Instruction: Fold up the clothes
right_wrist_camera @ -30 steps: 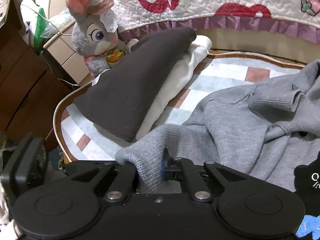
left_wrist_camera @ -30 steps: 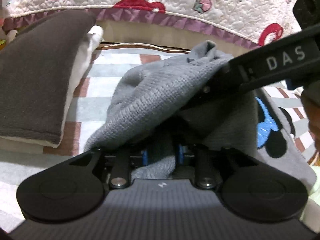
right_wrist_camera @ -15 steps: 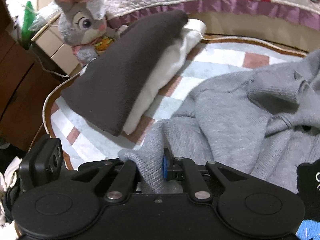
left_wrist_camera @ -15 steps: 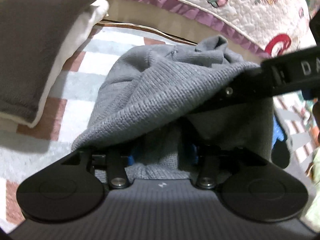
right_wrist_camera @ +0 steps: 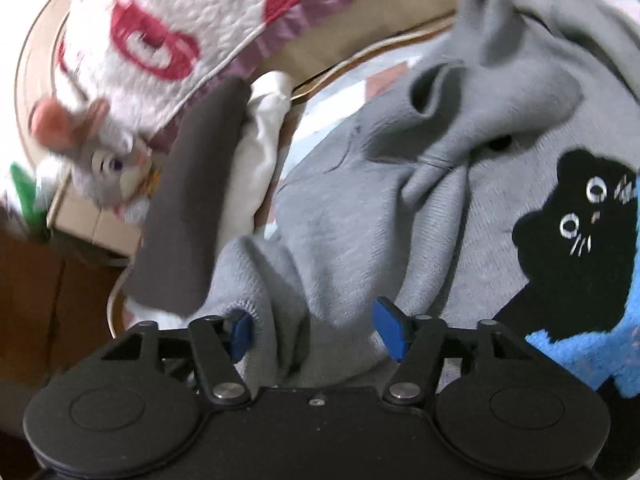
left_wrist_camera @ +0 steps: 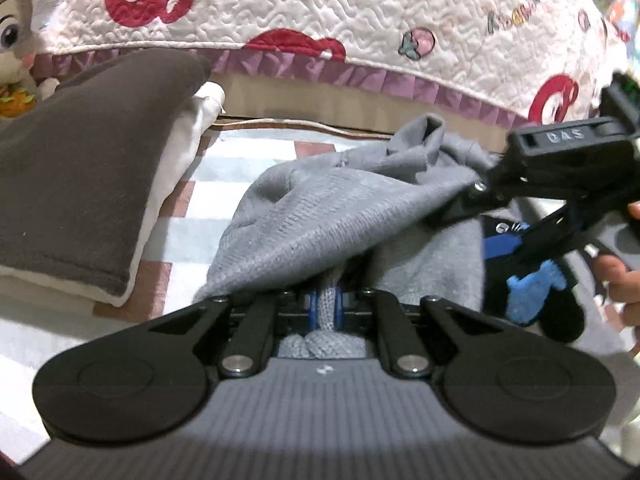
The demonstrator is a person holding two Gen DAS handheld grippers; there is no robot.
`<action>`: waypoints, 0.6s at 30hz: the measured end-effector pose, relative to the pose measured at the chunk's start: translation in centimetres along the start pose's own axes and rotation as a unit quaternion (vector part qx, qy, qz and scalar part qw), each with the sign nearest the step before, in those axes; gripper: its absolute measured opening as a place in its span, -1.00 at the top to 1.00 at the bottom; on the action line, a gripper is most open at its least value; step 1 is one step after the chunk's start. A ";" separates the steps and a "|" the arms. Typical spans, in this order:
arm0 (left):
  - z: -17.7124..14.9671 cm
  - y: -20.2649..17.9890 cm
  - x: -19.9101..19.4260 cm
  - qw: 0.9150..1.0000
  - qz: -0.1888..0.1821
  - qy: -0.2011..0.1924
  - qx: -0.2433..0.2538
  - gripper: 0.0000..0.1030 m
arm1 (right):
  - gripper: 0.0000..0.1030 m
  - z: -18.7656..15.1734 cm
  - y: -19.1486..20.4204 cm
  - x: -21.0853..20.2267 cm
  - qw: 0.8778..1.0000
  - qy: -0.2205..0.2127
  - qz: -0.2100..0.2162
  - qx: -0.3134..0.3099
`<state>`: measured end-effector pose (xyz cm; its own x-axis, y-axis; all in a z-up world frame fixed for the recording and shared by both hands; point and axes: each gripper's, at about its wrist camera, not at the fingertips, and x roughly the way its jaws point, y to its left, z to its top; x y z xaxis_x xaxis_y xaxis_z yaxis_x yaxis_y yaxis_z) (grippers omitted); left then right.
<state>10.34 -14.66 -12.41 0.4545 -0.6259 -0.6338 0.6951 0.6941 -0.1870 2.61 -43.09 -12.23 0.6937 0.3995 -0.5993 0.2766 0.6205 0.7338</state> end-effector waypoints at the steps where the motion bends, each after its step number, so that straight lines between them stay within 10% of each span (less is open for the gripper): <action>1: 0.1 0.0 -0.3 1.000 0.002 -0.004 -0.004 0.85 | -0.34 0.0 -0.2 0.1 1.000 -0.003 0.014 0.021; 6: -0.3 2.1 0.1 0.998 -0.001 0.001 -0.060 0.86 | -0.35 -0.1 0.6 -0.1 0.990 0.039 0.130 0.030; 14: -1.4 1.4 -0.7 0.998 0.006 0.005 -0.066 0.86 | -0.59 3.3 -1.6 0.6 0.996 -0.046 -0.044 0.066; 18: -2.0 -0.3 -3.2 0.998 0.059 -0.021 0.004 0.87 | -0.49 3.8 0.6 6.2 0.996 0.014 -0.093 -0.004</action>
<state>7.57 -12.13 -11.82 0.5561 -0.5549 -0.6187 0.6401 0.7608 -0.1071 9.64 -42.82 -14.28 0.6115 0.2962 -0.7337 0.3930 0.6911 0.6066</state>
